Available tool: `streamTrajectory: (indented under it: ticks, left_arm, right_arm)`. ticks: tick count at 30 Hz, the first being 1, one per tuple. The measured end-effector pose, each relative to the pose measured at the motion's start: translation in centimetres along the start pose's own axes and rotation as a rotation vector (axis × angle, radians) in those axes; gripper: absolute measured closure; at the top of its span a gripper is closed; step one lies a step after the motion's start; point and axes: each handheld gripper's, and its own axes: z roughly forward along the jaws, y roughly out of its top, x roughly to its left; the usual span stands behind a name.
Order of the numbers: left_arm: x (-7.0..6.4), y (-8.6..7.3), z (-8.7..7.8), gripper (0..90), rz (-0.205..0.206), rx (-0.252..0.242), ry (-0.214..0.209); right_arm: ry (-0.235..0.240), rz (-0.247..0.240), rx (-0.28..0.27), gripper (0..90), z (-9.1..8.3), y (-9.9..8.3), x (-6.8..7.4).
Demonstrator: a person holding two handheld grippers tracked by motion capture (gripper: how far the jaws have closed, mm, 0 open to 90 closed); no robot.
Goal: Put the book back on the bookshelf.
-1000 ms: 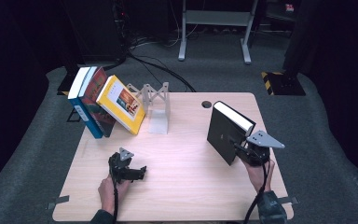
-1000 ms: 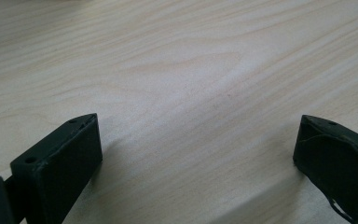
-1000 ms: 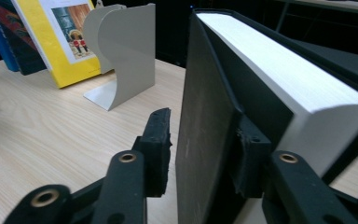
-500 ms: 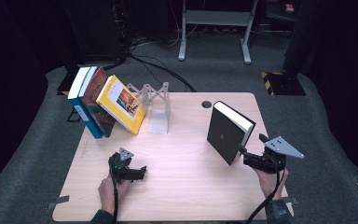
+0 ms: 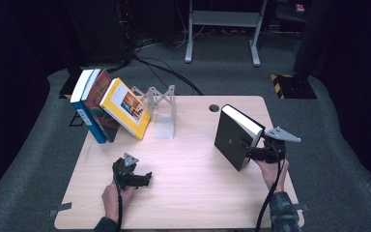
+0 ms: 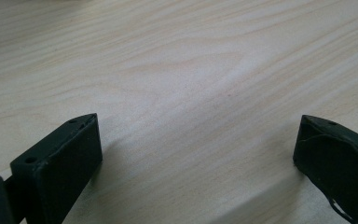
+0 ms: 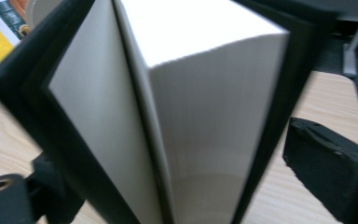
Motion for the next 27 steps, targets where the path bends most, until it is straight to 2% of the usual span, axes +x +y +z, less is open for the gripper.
streamTrajectory:
  ticks: [4,5,8,12,15,18,23,27]
  left_arm:
    - [-0.01,0.00,-0.01,0.8,-0.001,0.001,-0.001]
    - [-0.01,0.00,0.01,0.8,-0.001,-0.001,0.000]
    - [0.00,-0.01,0.01,0.8,-0.001,-0.001,0.001]
    - [0.00,0.01,0.01,0.8,0.000,0.000,-0.001]
    - [-0.03,-0.01,0.05,0.8,-0.001,-0.006,0.004]
    - [-0.02,-0.01,0.04,0.8,0.000,-0.005,0.004]
    - [-0.02,-0.01,0.04,0.8,-0.001,-0.005,0.003]
    - [-0.02,-0.01,0.04,0.8,0.000,-0.005,0.004]
  right_arm:
    - [0.033,-0.015,-0.015,20.7,0.86,0.19,0.08]
    - [0.037,-0.021,-0.017,21.1,0.94,0.21,0.08]
    - [0.035,-0.021,-0.032,26.6,1.04,0.18,0.14]
    - [0.027,-0.029,-0.047,41.0,0.91,-0.01,0.18]
    - [0.036,-0.060,-0.055,46.6,0.91,-0.09,0.44]
    - [0.075,-0.083,-0.061,52.4,0.85,-0.13,0.55]
    - [0.104,-0.098,-0.064,53.5,1.00,-0.08,0.77]
    - [0.109,-0.095,-0.065,53.6,0.99,-0.10,0.68]
